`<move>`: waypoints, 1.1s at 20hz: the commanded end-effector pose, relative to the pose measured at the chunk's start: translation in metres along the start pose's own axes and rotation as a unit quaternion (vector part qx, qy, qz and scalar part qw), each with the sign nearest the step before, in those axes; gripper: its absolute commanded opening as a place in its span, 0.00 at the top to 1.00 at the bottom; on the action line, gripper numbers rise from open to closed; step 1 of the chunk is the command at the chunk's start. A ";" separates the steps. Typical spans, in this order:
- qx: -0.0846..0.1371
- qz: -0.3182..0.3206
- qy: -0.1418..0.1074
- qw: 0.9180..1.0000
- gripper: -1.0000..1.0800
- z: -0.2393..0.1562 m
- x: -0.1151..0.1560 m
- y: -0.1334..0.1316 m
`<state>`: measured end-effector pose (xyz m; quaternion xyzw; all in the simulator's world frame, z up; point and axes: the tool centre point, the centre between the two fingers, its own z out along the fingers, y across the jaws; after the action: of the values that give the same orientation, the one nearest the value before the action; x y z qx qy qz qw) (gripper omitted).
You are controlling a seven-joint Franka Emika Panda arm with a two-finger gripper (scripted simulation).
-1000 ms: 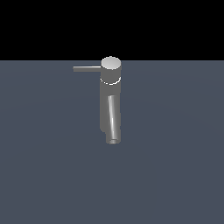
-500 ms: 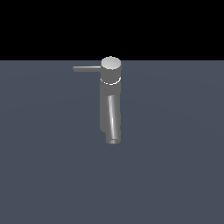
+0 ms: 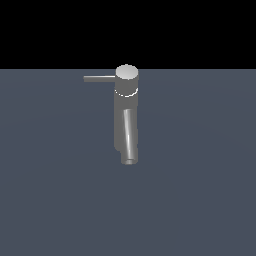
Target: Turn on the faucet by rotating a designated handle.
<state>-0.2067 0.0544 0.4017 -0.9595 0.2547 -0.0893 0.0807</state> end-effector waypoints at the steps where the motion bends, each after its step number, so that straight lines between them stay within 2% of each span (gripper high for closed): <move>1: 0.010 0.033 0.009 0.999 1.00 0.012 0.003 -0.007; 6: 0.029 0.093 0.026 0.995 1.00 0.033 0.011 -0.021; 12: 0.051 0.162 0.045 0.985 1.00 0.057 0.024 -0.037; 17: 0.069 0.217 0.060 0.972 1.00 0.076 0.037 -0.050; 22: 0.087 0.273 0.075 0.955 1.00 0.095 0.052 -0.062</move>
<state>-0.1199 0.0907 0.3331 -0.8441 0.4883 -0.1536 0.1598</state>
